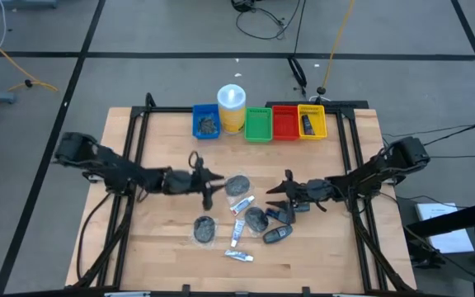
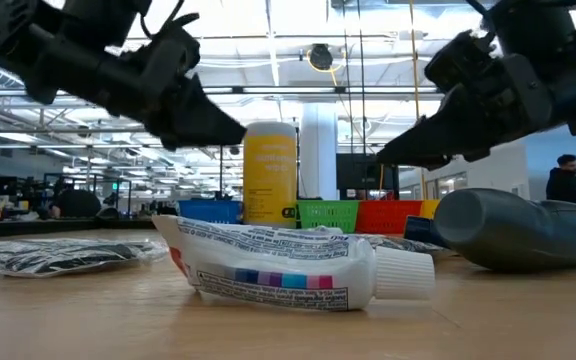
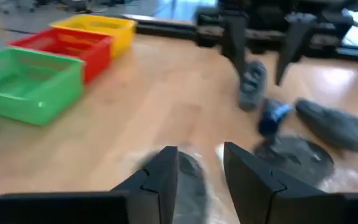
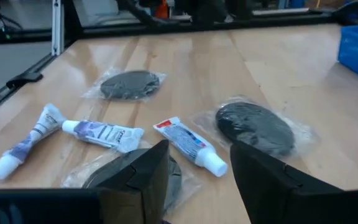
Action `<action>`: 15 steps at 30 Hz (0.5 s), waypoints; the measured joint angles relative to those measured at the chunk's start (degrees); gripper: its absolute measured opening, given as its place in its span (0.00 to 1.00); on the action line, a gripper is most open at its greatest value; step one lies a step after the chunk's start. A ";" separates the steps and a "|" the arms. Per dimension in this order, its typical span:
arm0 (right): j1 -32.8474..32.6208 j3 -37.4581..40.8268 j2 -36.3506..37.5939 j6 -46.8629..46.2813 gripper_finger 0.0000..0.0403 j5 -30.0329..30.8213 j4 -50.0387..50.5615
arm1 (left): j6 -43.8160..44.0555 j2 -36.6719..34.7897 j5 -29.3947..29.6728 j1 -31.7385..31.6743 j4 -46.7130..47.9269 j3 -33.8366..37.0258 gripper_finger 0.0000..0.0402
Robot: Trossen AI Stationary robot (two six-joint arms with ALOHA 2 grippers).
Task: Pick & Place Travel size toiletries
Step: Put the toothpaste into the green basket
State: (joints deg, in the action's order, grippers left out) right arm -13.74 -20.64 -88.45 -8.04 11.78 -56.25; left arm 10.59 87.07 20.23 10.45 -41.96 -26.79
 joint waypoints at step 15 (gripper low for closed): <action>8.95 -24.41 -17.55 10.45 0.68 -15.82 26.59 | 12.05 20.87 18.12 2.42 -6.22 -0.74 0.32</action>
State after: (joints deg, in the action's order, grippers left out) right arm -4.79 -45.05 -106.00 2.41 -4.04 -29.66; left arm 22.64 107.94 38.34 12.87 -48.18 -27.53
